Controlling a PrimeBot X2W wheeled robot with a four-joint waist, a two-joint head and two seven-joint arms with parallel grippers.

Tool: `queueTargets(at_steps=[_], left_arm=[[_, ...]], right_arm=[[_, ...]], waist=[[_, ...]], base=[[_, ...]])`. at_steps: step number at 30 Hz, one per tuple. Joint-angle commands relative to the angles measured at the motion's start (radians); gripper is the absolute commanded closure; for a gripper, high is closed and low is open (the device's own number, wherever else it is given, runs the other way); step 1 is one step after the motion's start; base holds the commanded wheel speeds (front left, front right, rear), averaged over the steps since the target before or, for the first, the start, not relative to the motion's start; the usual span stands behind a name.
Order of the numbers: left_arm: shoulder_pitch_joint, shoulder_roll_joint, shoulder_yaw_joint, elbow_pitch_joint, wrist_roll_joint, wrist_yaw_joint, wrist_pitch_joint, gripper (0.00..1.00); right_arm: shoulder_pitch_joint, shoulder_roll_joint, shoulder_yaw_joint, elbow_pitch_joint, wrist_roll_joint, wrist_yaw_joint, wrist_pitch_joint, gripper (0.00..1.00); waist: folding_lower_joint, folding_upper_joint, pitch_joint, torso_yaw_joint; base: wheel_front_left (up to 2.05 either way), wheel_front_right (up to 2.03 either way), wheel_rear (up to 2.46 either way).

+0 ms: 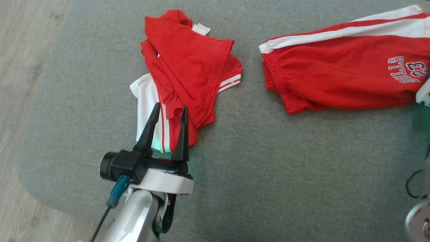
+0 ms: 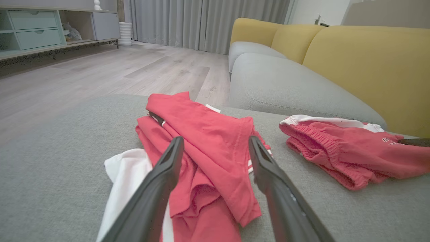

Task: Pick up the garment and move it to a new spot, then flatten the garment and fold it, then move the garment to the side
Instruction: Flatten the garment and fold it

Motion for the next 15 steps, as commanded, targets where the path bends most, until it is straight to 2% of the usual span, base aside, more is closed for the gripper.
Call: queueTargets(at_steps=[1,6,7,8,9,15], left_arm=[[-0.034,0.005,0.025,-0.033,-0.007,0.007,-0.004,0.00],[-0.044,0.005,0.030,-0.035,-0.004,0.010,-0.004,0.00],[-0.044,0.005,0.034,-0.034,-0.003,0.010,-0.004,0.00],[-0.042,0.005,0.039,-0.033,0.000,0.009,-0.004,0.00],[-0.041,0.005,0.042,-0.032,0.003,0.008,-0.004,0.00],[-0.020,0.005,0.061,-0.026,0.021,0.001,-0.004,0.00]], right_arm=[[-0.046,-0.003,0.006,-0.012,-0.025,-0.001,0.000,0.00],[-0.072,0.003,-0.040,0.050,-0.059,-0.001,0.001,0.00],[-0.074,0.008,-0.045,0.065,-0.060,-0.001,-0.003,0.22],[-0.076,0.013,-0.048,0.081,-0.059,-0.001,-0.009,0.82],[-0.078,0.019,-0.046,0.096,-0.058,-0.001,-0.018,1.00],[-0.072,0.032,-0.040,0.147,-0.033,-0.001,-0.124,1.00]], waist=[[-0.0001,0.0000,0.009,0.007],[-0.0001,0.0000,0.007,0.003],[-0.0001,0.0000,0.002,0.000],[-0.0001,0.0000,-0.005,-0.004],[-0.0001,0.0000,-0.012,-0.009],[-0.0001,0.0000,-0.071,-0.050]], base=[[0.00,0.00,0.00],[0.00,0.00,0.00],[0.00,0.00,0.00],[0.00,0.00,0.00],[0.00,0.00,0.00],[0.00,0.00,0.00]])
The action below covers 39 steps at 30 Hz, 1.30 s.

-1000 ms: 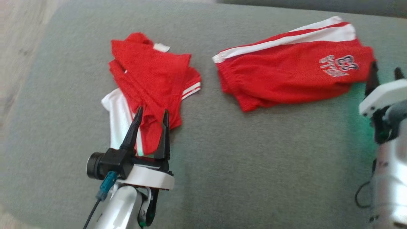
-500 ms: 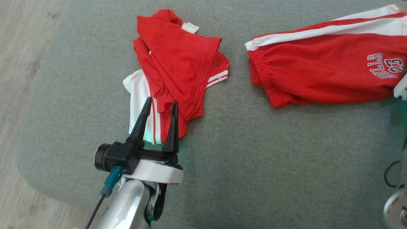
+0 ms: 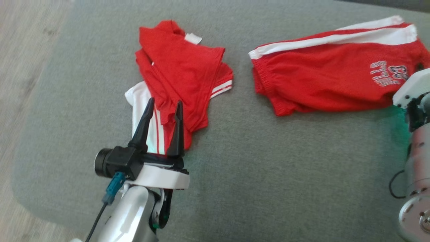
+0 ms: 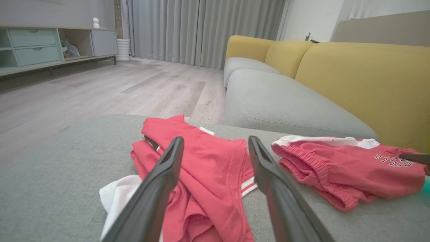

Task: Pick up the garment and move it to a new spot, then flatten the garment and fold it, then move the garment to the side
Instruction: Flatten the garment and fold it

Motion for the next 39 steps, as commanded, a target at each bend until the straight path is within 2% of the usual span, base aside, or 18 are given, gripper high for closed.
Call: queueTargets(at_steps=[1,6,12,20,24,30,39], left_arm=[[0.002,0.006,0.038,-0.026,0.011,-0.001,-0.004,0.00],[0.038,0.006,0.058,-0.020,0.028,-0.004,-0.004,0.00],[0.078,0.005,0.089,-0.018,0.050,-0.013,-0.004,0.00],[0.103,0.005,0.091,-0.022,0.057,-0.020,-0.004,0.00],[0.109,0.005,0.091,-0.026,0.059,-0.025,-0.004,0.00],[0.110,0.005,0.081,-0.020,0.056,-0.032,-0.004,0.00],[0.115,0.005,0.088,-0.015,0.072,-0.031,-0.004,0.00]], right_arm=[[-0.010,0.008,0.024,-0.016,0.019,-0.001,-0.035,1.00],[0.044,0.006,0.037,0.006,0.073,-0.001,-0.103,1.00],[0.151,-0.017,0.023,-0.022,0.126,-0.001,-0.120,1.00],[0.262,-0.035,-0.033,-0.099,0.168,-0.001,-0.105,1.00],[0.263,-0.019,-0.032,-0.135,0.220,-0.001,-0.111,1.00],[0.245,0.013,0.068,-0.181,0.316,-0.001,-0.163,1.00],[0.229,0.071,0.372,-0.258,0.541,-0.001,-0.193,1.00]], waist=[[0.0001,0.0000,-0.036,-0.030],[0.0001,0.0000,-0.093,-0.082],[0.0001,0.0000,-0.145,-0.141],[0.0001,0.0000,-0.164,-0.161],[0.0001,0.0000,-0.153,-0.157],[0.0001,0.0000,-0.155,-0.140],[0.0001,0.0000,-0.195,-0.110]], base=[[0.00,0.00,0.00],[0.00,0.00,0.00],[0.00,0.00,0.00],[0.00,0.00,0.00],[0.00,0.00,0.00],[0.00,0.00,0.00],[0.00,0.00,0.00]])
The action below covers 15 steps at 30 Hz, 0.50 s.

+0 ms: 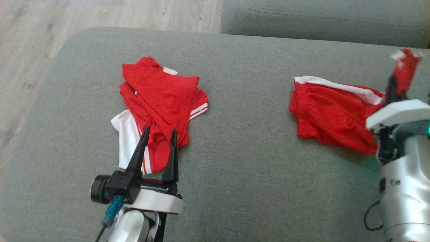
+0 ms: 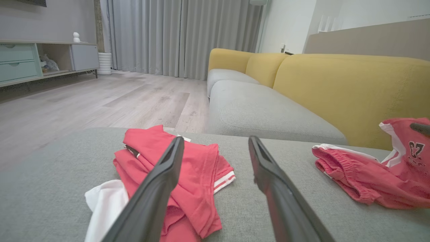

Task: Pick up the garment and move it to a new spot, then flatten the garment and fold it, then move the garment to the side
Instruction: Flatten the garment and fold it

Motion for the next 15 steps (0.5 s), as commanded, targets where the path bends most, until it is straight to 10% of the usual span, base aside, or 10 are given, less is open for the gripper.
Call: queueTargets(at_steps=[1,15], left_arm=[[-0.010,0.004,0.035,-0.026,0.013,-0.001,-0.004,0.00],[0.004,0.004,0.030,-0.059,-0.041,0.008,-0.004,0.00]], right_arm=[[-0.049,0.011,0.089,-0.048,0.045,-0.001,-0.004,1.00],[0.002,0.011,0.533,-0.024,0.290,-0.001,-0.014,1.00]], waist=[[0.0001,-0.0001,-0.009,0.013],[0.0001,-0.0001,-0.027,0.109]], base=[[0.00,0.00,0.00],[0.00,0.00,0.00]])
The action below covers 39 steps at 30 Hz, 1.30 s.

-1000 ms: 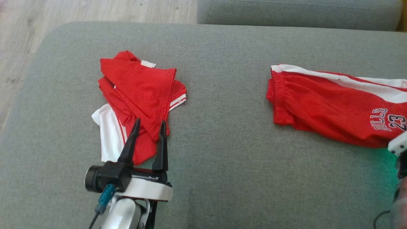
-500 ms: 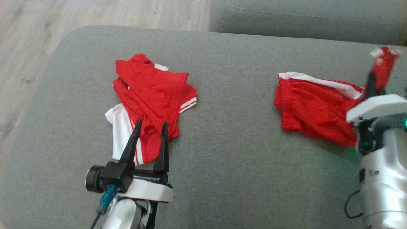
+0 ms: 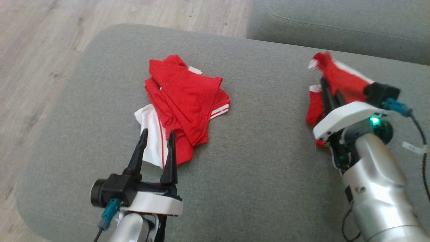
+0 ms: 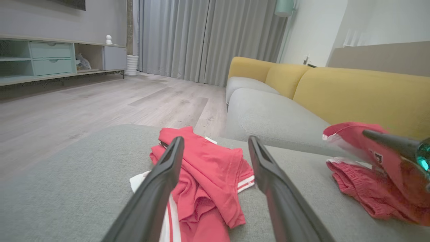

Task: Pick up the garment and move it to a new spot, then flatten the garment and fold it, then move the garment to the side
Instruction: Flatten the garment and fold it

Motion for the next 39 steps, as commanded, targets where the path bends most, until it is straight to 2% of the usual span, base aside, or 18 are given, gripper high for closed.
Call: queueTargets(at_steps=[1,7,13,14,15,18,22,27,30,33,39], left_arm=[[-0.020,0.004,0.031,-0.039,0.003,0.005,-0.004,0.00],[-0.019,0.004,0.036,-0.048,0.008,0.011,-0.004,0.00],[-0.007,0.004,0.041,-0.050,0.017,0.010,-0.004,0.00],[-0.006,0.004,0.041,-0.049,0.018,0.008,-0.004,0.00],[-0.006,0.004,0.040,-0.048,0.019,0.007,-0.004,0.00],[-0.006,0.004,0.042,-0.048,0.019,0.009,-0.004,0.00],[-0.011,0.004,0.052,-0.054,0.023,0.007,-0.004,0.00],[-0.021,0.004,0.082,-0.068,0.029,0.001,-0.004,0.00],[-0.028,0.004,0.092,-0.065,0.039,-0.005,-0.004,0.00],[-0.026,0.004,0.107,-0.064,0.046,-0.005,-0.004,0.00],[-0.004,0.004,0.125,-0.056,0.056,-0.005,-0.004,0.00]], right_arm=[[-0.003,-0.006,0.059,-0.013,0.015,-0.001,-0.003,1.00],[0.026,-0.050,0.182,0.024,0.048,-0.001,0.008,1.00],[0.049,-0.096,0.332,0.055,0.081,-0.001,0.050,1.00],[0.051,-0.105,0.361,0.055,0.086,-0.001,0.057,0.85],[0.053,-0.114,0.385,0.051,0.092,-0.001,0.055,0.02],[0.052,-0.134,0.440,0.031,0.133,-0.001,0.048,0.00],[0.036,-0.159,0.445,0.006,0.174,-0.001,-0.011,0.00],[0.033,-0.197,0.411,-0.013,0.128,-0.001,-0.133,0.00],[0.049,-0.211,0.339,-0.028,0.061,-0.001,-0.188,0.00],[0.084,-0.195,0.247,-0.080,-0.029,-0.001,-0.204,0.00],[0.240,-0.095,0.045,-0.294,-0.240,-0.001,-0.207,0.00]], waist=[[0.0001,0.0000,-0.003,0.010],[0.0001,0.0000,-0.013,0.008],[0.0001,0.0000,-0.024,-0.025],[0.0001,0.0000,-0.025,-0.032],[0.0001,0.0000,-0.026,-0.039],[0.0001,0.0000,-0.032,-0.063],[0.0001,0.0000,-0.042,-0.102],[0.0001,0.0000,-0.054,-0.156],[0.0001,0.0000,-0.061,-0.188],[0.0001,0.0000,-0.066,-0.228],[0.0001,0.0000,-0.073,-0.293]], base=[[0.00,0.00,0.00],[0.00,0.00,0.00],[0.00,0.00,0.00],[0.00,0.00,0.00],[0.00,0.00,0.00],[0.00,0.00,0.00],[0.00,0.00,0.00],[0.00,0.00,0.00],[0.00,0.00,0.00],[0.00,0.00,0.00],[0.00,0.00,0.00]])
